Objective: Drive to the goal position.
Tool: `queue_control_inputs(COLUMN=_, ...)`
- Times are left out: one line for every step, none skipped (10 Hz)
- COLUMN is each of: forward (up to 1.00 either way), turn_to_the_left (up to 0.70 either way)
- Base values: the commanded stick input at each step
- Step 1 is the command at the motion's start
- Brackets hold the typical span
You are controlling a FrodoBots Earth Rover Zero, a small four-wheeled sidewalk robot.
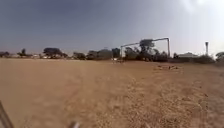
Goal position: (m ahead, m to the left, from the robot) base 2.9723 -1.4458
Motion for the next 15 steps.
queue_control_inputs(forward=0.7, turn_to_the_left=0.0)
queue_control_inputs(forward=0.7, turn_to_the_left=0.0)
queue_control_inputs(forward=0.7, turn_to_the_left=0.0)
queue_control_inputs(forward=0.7, turn_to_the_left=0.0)
queue_control_inputs(forward=0.7, turn_to_the_left=0.0)
queue_control_inputs(forward=0.7, turn_to_the_left=0.0)
queue_control_inputs(forward=0.7, turn_to_the_left=0.0)
queue_control_inputs(forward=0.7, turn_to_the_left=0.0)
queue_control_inputs(forward=0.7, turn_to_the_left=-0.35)
queue_control_inputs(forward=0.7, turn_to_the_left=-0.35)
queue_control_inputs(forward=0.7, turn_to_the_left=-0.27)
queue_control_inputs(forward=0.7, turn_to_the_left=-0.11)
queue_control_inputs(forward=0.7, turn_to_the_left=0.0)
queue_control_inputs(forward=0.7, turn_to_the_left=0.0)
queue_control_inputs(forward=0.7, turn_to_the_left=0.0)
